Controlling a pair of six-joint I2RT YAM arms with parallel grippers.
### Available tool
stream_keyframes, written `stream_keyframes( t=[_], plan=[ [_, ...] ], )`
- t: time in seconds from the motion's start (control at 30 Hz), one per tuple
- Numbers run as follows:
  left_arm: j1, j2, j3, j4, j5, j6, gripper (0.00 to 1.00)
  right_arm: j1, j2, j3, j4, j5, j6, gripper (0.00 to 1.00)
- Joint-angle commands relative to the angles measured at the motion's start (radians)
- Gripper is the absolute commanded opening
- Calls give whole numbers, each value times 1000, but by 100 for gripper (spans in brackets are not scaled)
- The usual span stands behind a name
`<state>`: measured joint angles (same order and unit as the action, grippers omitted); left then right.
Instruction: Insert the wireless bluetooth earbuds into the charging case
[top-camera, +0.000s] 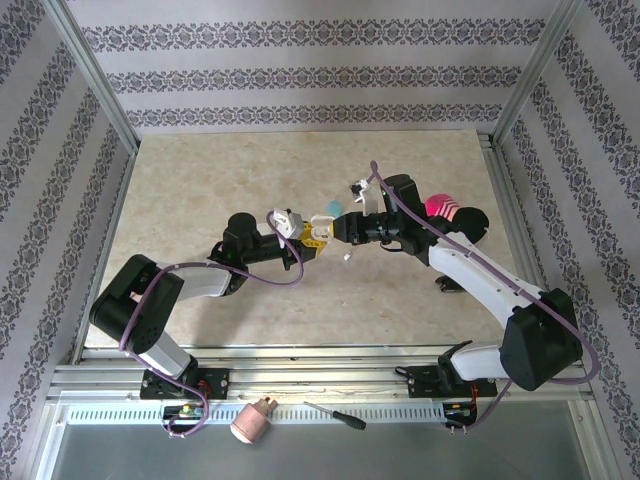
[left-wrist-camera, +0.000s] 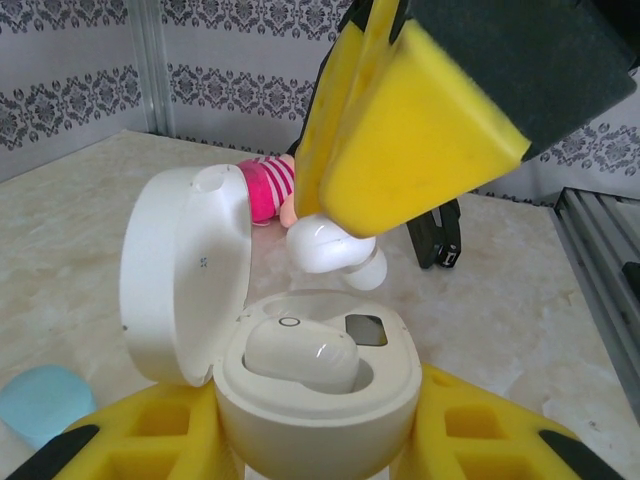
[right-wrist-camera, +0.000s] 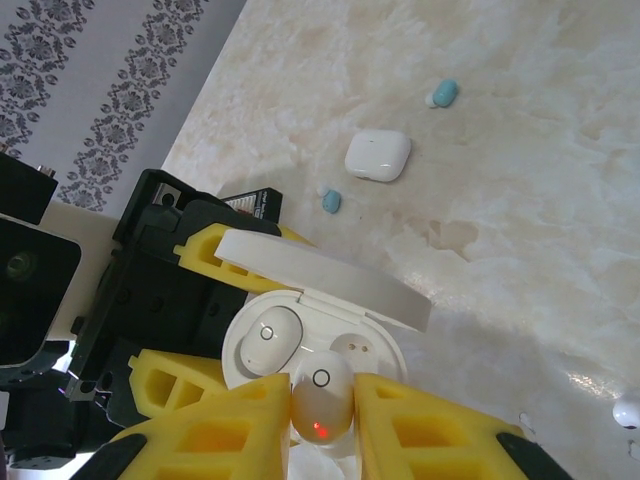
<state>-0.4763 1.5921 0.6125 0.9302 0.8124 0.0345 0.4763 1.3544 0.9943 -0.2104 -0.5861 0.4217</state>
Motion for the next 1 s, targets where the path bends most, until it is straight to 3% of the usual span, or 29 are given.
stream_keyframes(
  t=[0.0, 0.97],
  plan=[
    [-2, -17, 22, 84, 34, -43, 24, 13, 15, 20, 31, -23, -21, 22],
    [5, 7, 28, 154, 23, -101, 23, 13, 27, -26, 141, -34, 4, 21]
  ],
)
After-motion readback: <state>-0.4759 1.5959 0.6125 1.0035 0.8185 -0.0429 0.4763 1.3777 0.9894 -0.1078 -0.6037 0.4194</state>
